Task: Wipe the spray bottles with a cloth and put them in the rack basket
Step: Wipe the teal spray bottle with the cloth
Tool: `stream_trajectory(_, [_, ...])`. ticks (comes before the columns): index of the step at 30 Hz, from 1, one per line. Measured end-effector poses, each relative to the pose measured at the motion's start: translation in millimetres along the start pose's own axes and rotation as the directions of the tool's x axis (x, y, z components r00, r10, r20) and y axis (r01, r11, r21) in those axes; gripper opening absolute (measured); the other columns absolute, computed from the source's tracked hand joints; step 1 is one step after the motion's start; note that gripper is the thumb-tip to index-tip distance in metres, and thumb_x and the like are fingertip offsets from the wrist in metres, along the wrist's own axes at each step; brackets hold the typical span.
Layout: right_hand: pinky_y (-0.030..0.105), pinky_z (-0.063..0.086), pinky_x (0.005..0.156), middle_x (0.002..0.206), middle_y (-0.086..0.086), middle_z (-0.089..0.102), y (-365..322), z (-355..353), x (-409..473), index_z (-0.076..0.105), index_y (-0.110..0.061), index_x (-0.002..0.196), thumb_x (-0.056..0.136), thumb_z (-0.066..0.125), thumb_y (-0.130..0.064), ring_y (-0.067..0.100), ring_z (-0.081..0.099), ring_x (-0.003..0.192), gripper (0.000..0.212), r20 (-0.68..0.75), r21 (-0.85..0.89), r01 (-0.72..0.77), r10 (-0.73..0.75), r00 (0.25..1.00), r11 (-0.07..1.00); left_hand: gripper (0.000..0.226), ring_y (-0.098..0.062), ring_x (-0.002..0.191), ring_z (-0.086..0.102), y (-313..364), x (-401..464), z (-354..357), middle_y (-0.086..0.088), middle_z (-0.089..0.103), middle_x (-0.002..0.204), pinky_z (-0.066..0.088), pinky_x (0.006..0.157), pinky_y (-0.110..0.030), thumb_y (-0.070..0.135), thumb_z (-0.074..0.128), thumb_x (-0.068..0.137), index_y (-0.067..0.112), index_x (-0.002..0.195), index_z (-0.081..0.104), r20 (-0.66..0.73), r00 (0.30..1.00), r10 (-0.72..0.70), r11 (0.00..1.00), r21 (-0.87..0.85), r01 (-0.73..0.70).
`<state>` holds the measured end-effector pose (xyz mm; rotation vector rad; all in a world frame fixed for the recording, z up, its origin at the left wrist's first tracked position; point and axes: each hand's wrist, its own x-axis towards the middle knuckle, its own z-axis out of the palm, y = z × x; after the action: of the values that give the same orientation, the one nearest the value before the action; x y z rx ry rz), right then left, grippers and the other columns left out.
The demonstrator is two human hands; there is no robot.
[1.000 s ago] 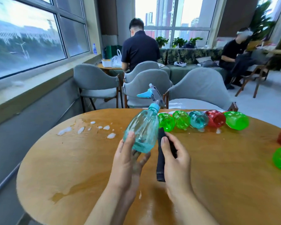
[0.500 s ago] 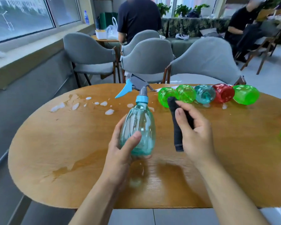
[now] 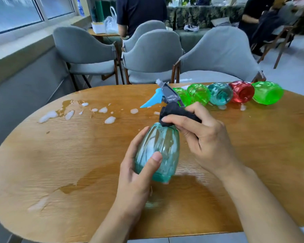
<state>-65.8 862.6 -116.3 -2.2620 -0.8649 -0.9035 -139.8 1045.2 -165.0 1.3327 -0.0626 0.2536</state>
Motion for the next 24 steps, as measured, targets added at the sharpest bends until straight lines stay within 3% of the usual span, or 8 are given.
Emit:
stream_trajectory(2, [0.042,0.055,0.061,0.106,0.0,0.057,3,2,-3,0.076,-0.032,0.125,0.105,0.062,-0.021,0.018,0.056,0.079,0.027,0.001,-0.061,-0.013,0.013,1.0,0.998,0.062,-0.034,0.128,0.066,-1,-3,4,-0.001,0.066,0.144,0.059,0.09,-0.067,0.044,0.076,0.084,0.039,0.144,0.062,0.011,0.998,-0.06,0.997,-0.051,0.061])
stream_trajectory(4, [0.039,0.053,0.06,0.106,0.0,0.057,4,2,-4,0.075,-0.033,0.124,0.104,0.061,-0.022,0.017,0.056,0.078,0.026,-0.004,-0.091,-0.023,0.023,1.0,0.996,0.064,-0.034,0.118,0.071,-1,-6,9,-0.001,0.067,0.141,0.063,0.068,-0.049,0.045,0.077,0.081,0.039,0.143,0.063,0.027,0.994,-0.106,0.987,-0.115,0.108])
stream_trajectory(9, [0.036,0.05,0.057,0.104,0.0,0.056,15,0,-11,0.075,-0.032,0.116,0.103,0.064,-0.016,0.022,0.057,0.074,0.023,0.014,-0.168,-0.083,0.086,0.996,0.982,0.063,-0.028,0.109,0.075,2,-3,13,-0.003,0.071,0.136,0.061,0.056,-0.04,0.042,0.079,0.073,0.04,0.135,0.067,-0.012,0.988,-0.156,0.946,-0.291,0.146])
stream_trajectory(12, [0.039,0.05,0.063,0.102,-0.009,0.051,27,-2,-17,0.073,-0.032,0.112,0.107,0.057,-0.02,0.017,0.056,0.075,0.02,-0.005,-0.062,-0.224,0.224,0.975,0.973,0.064,-0.035,0.113,0.073,9,3,3,-0.007,0.07,0.137,0.062,0.058,-0.043,0.04,0.078,0.069,0.041,0.132,0.068,-0.052,0.991,-0.124,0.94,-0.326,0.1])
stream_trajectory(14, [0.025,0.047,0.077,0.102,-0.014,0.055,24,-3,-14,0.072,-0.034,0.109,0.106,0.052,-0.024,0.011,0.06,0.089,0.023,-0.031,0.249,-0.35,0.368,0.929,0.903,0.065,-0.038,0.116,0.073,11,4,-1,-0.007,0.07,0.137,0.064,0.062,-0.047,0.041,0.078,0.067,0.043,0.131,0.069,-0.051,0.99,-0.132,0.941,-0.322,0.109])
stream_trajectory(18, [0.018,0.048,0.085,0.098,-0.013,0.068,-2,-2,3,0.072,-0.028,0.104,0.103,0.053,-0.018,0.008,0.063,0.092,0.022,0.113,0.762,-0.388,0.483,0.868,0.518,0.069,-0.038,0.118,0.072,9,3,-1,-0.005,0.07,0.138,0.062,0.071,-0.051,0.04,0.079,0.068,0.042,0.136,0.067,-0.012,0.993,-0.115,0.957,-0.269,0.107])
stream_trajectory(20, [0.016,0.048,0.08,0.092,-0.01,0.068,-14,-3,7,0.07,-0.018,0.107,0.106,0.051,-0.012,0.006,0.061,0.085,0.02,0.115,0.816,-0.338,0.442,0.89,0.468,0.069,-0.034,0.115,0.073,10,1,0,-0.001,0.07,0.136,0.062,0.067,-0.051,0.04,0.08,0.069,0.044,0.137,0.066,0.005,0.995,-0.102,0.967,-0.234,0.1])
stream_trajectory(24, [0.015,0.047,0.083,0.097,-0.007,0.068,-22,-1,10,0.068,-0.015,0.115,0.107,0.042,-0.008,0.005,0.061,0.09,0.027,0.109,0.824,-0.298,0.382,0.918,0.481,0.066,-0.036,0.13,0.066,10,-2,1,0.003,0.066,0.145,0.052,0.096,-0.077,0.045,0.078,0.077,0.044,0.142,0.062,0.051,0.998,-0.039,0.991,-0.125,0.045])
